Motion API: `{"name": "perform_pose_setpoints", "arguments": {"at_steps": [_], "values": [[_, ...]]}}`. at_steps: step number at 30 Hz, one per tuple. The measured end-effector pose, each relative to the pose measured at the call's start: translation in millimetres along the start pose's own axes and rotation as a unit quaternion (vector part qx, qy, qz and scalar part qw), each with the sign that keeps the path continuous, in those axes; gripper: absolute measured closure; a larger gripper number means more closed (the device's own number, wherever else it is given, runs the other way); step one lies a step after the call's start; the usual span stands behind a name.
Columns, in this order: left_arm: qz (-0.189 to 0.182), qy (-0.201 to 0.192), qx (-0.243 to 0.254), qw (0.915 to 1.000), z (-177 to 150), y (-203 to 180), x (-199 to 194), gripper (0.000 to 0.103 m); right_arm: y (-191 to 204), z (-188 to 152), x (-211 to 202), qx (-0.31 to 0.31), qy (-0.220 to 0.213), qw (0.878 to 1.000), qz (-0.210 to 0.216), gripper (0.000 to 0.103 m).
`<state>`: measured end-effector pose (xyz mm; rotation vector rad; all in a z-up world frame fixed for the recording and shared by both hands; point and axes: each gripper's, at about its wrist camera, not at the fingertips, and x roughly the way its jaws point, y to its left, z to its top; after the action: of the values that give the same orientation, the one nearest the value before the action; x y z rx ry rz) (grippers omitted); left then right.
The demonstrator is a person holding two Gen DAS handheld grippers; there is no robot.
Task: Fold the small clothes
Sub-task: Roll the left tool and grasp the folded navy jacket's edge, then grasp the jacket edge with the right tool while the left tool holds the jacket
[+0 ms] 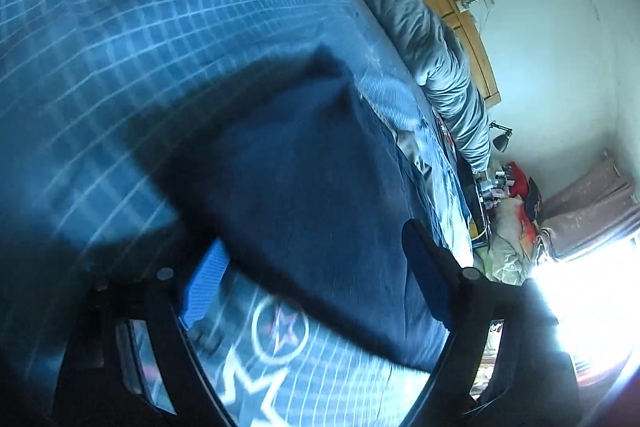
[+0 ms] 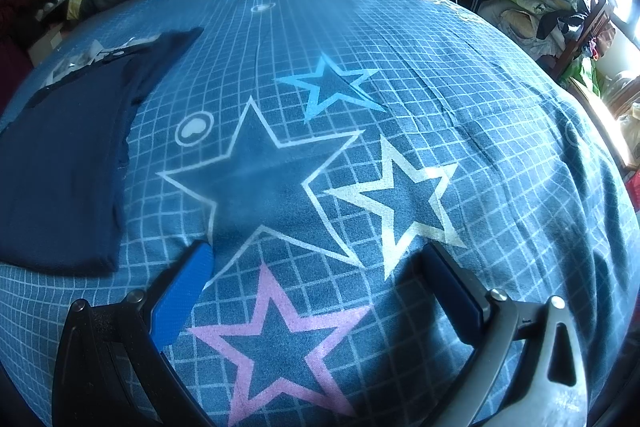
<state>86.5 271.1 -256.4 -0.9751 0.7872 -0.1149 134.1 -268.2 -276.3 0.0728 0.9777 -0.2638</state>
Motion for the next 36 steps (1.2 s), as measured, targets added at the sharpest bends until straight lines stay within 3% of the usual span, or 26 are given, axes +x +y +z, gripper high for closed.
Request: {"name": "perform_pose_setpoints", "arguments": {"at_steps": [12, 14, 16, 17, 18, 20, 23, 26, 28, 31, 36], "values": [[0.006, -0.043, 0.009, 0.999, 17.3, 0.2, 12.6, 0.023, -1.2, 3.3, 0.5, 0.001, 0.012, 1.0, 0.006, 0.0], [0.017, -0.04, 0.018, 0.9989, 18.9, -0.1, 14.2, 0.033, -3.2, 8.4, -0.4, -0.007, 0.025, 1.0, 0.012, 0.0], [0.018, -0.037, 0.011, 0.9991, 19.7, 4.5, 14.3, 0.061, -0.2, 13.4, -12.2, -0.022, 0.025, 0.999, 0.01, 0.016], [0.015, -0.035, 0.003, 0.9993, 20.3, 7.4, 14.9, 0.071, 4.0, 15.7, -22.2, -0.031, 0.019, 0.999, 0.011, 0.017], [0.014, -0.032, -0.005, 0.9994, 20.3, 10.8, 16.1, 0.089, 8.8, 18.2, -32.5, -0.037, 0.01, 0.999, 0.013, 0.017], [0.018, -0.034, 0.002, 0.9993, 17.4, 8.6, 15.2, 0.095, 26.3, 27.3, -60.1, -0.047, -0.013, 0.998, 0.036, 0.017], [0.037, -0.045, 0.064, 0.9962, 11.7, -18.9, 12.9, 0.1, 71.9, 54.2, -89.2, -0.075, -0.039, 0.992, 0.095, 0.015], [0.061, -0.063, 0.145, 0.9856, 2.1, -54.4, 10.1, 0.1, 137.8, 90.3, -103.3, -0.105, -0.048, 0.976, 0.183, 0.012], [0.08, -0.075, 0.201, 0.9733, -9.1, -78.9, 9.0, 0.099, 194.5, 116.2, -107.5, -0.118, -0.047, 0.956, 0.263, 0.006], [0.095, -0.091, 0.266, 0.9548, -24.3, -104.5, 10.7, 0.097, 287.8, 147.9, -99.0, -0.143, -0.005, 0.922, 0.359, 0.002], [0.105, -0.098, 0.34, 0.9293, -42.4, -134.5, 19.1, 0.093, 434.4, 165.0, -77.2, -0.23, 0.067, 0.876, 0.419, 0.002]]}}
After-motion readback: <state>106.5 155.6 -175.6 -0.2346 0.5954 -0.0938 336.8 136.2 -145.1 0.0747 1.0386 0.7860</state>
